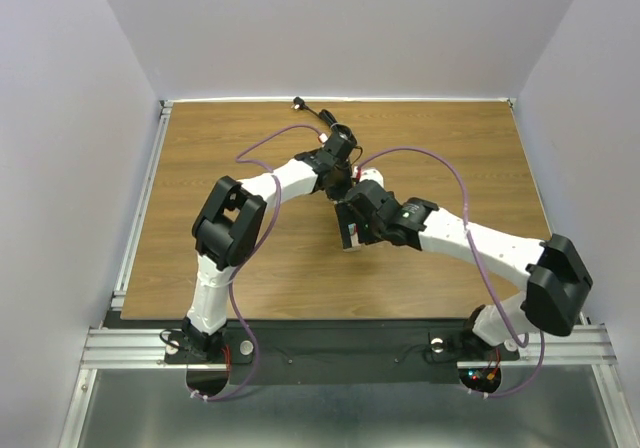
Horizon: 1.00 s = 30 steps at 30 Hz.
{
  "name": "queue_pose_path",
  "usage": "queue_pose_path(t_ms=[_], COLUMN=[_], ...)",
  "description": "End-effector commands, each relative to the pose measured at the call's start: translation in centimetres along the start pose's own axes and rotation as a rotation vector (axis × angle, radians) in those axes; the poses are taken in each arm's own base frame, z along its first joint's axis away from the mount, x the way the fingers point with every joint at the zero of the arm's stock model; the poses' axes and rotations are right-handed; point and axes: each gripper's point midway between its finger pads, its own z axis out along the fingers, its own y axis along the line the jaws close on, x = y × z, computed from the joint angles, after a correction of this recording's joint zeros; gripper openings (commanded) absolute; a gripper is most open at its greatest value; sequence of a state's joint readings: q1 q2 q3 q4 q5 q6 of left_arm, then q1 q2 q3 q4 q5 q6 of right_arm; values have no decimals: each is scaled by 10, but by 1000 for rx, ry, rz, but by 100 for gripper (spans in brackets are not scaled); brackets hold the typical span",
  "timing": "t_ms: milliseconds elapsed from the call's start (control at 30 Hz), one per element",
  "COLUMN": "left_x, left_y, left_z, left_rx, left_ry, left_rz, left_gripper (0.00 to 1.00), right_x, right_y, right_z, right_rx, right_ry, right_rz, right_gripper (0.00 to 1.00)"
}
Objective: Pull the plug off the socket
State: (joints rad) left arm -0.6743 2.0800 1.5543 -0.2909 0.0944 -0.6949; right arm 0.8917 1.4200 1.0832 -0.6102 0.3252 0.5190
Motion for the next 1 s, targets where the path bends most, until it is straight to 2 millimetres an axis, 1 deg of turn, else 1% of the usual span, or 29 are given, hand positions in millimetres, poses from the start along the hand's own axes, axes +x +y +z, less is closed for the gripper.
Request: queue_pose_path(t_ms=[0, 33, 167, 233, 300, 333, 367, 400, 500, 533, 600, 633, 667, 700, 733, 867, 900, 933, 967], left_x=[40, 41, 46, 47, 46, 50, 50, 55, 57, 63, 61, 64, 63, 65, 61, 49, 46, 37, 34], left_y=[53, 53, 57, 58, 53, 56, 51, 55, 52, 56, 50, 53, 54, 52, 47, 26, 20, 12, 8], left_z=[21, 22, 23, 23, 22, 23, 25, 25, 28, 29, 29, 29, 29, 27, 25, 5, 0, -10, -15], left_rx=[-145, -144, -142, -136, -99, -95, -59, -49, 4, 13, 66, 70, 76, 88, 113, 194, 217, 241, 253], left_ry=[105, 106, 108, 108, 98, 107, 102, 109, 105, 116, 106, 113, 111, 120, 105, 72, 65, 40, 31], left_rz=[6, 6, 12, 15, 23, 25, 27, 28, 34, 39, 53, 53, 58, 62, 71, 115, 127, 154, 169], left_gripper=[0, 0, 0, 0, 0, 0, 0, 0, 0, 0, 0, 0, 0, 0, 0, 0, 0, 0, 0], right_x=[-39, -38, -40, -41, -42, -43, -44, -41, -42, -45, -46, -48, -50, -51, -51, -55, -60, -62, -63], right_y=[19, 20, 26, 25, 23, 22, 23, 23, 22, 22, 21, 20, 20, 20, 18, 18, 18, 19, 19], right_z=[9, 17, 32, 35, 39, 40, 42, 46, 49, 47, 45, 43, 38, 34, 27, 7, -5, -11, -15], right_rx=[-26, -16, -10, 1, 21, 27, 26, 29, 38, 38, 36, 33, 26, 20, 8, -41, -65, -80, -98], right_ry=[-129, -123, -119, -127, -136, -139, -140, -132, -135, -143, -149, -154, -166, -173, -181, -208, -231, -242, -245], right_rz=[-4, -12, -28, -22, -20, -19, -17, -20, -10, -2, 10, 10, 17, 24, 30, 45, 49, 50, 51], right_gripper=[96, 95, 93, 92, 91, 90, 89, 88, 86, 85, 85, 84, 84, 84, 84, 84, 84, 84, 84])
